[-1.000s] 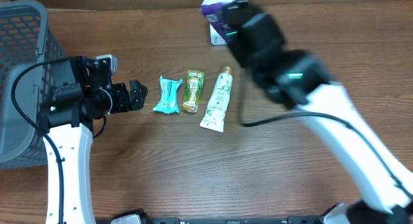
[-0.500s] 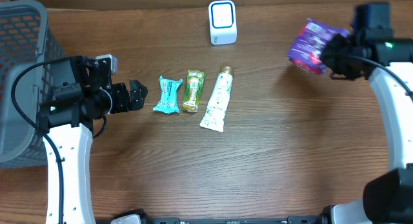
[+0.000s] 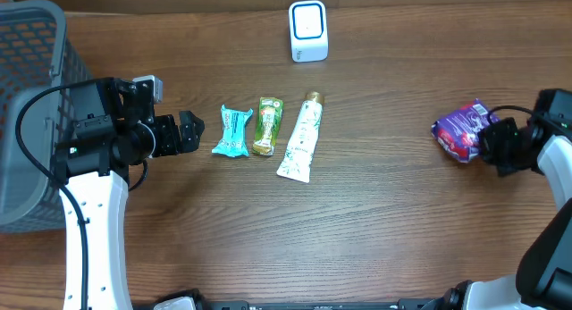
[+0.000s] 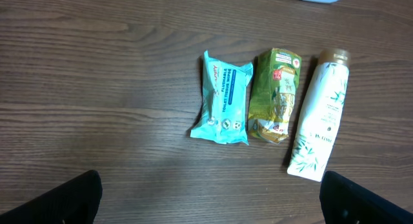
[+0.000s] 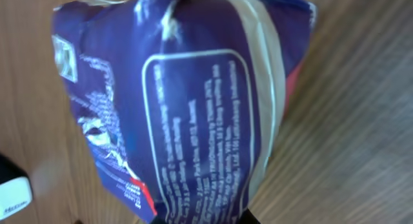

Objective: Scan the item barcode
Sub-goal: 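Move the purple packet right and lower it onto the table, then release the purple packet and reach right gripper toward the white tube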

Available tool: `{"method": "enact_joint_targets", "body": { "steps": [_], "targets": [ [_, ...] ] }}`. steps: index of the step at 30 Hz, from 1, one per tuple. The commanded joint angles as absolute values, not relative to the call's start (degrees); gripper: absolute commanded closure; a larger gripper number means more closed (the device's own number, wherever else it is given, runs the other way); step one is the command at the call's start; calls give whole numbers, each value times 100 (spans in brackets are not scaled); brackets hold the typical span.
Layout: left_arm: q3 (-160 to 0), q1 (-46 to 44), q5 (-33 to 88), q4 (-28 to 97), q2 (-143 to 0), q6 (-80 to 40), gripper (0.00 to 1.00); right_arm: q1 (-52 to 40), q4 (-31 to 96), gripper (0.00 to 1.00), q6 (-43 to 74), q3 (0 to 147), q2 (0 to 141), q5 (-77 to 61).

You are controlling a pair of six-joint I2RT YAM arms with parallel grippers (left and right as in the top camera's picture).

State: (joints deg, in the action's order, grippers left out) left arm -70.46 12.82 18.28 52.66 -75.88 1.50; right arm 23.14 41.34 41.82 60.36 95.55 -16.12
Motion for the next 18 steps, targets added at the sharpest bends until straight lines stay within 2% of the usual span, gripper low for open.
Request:
{"method": "enact_joint_targets", "body": {
  "steps": [1, 3, 4, 6, 8, 13, 18],
  "targets": [
    [-7124, 1271, 1894, 5266, -7537, 217, 0, 2333, 4125, 84, 3859, 6007, 9524, -1573],
    [-7124, 1273, 1894, 5264, -7537, 220, 0, 2333, 4112, 78, 3653, 6010, 9524, -1538],
    [-7124, 1273, 1894, 5264, -7537, 217, 0, 2333, 4095, 68, 3599, 6020, 9526, -1500],
    [-7124, 1273, 1894, 5264, -7537, 220, 0, 2353, 4115, 43, 3463, 6112, 9524, -1507],
    [-7124, 1273, 1894, 5264, -7537, 220, 0, 2355, 4300, 31, 3398, 6311, 9522, -1485],
    [-7124, 1273, 1894, 5264, -7537, 220, 0, 2331, 5264, 31, 3395, 7188, 9463, -1028],
    [-7124, 1273, 1894, 5264, -7537, 220, 1, 1981, 6241, 30, 2783, 8182, 9439, -1013]
  ]
}}
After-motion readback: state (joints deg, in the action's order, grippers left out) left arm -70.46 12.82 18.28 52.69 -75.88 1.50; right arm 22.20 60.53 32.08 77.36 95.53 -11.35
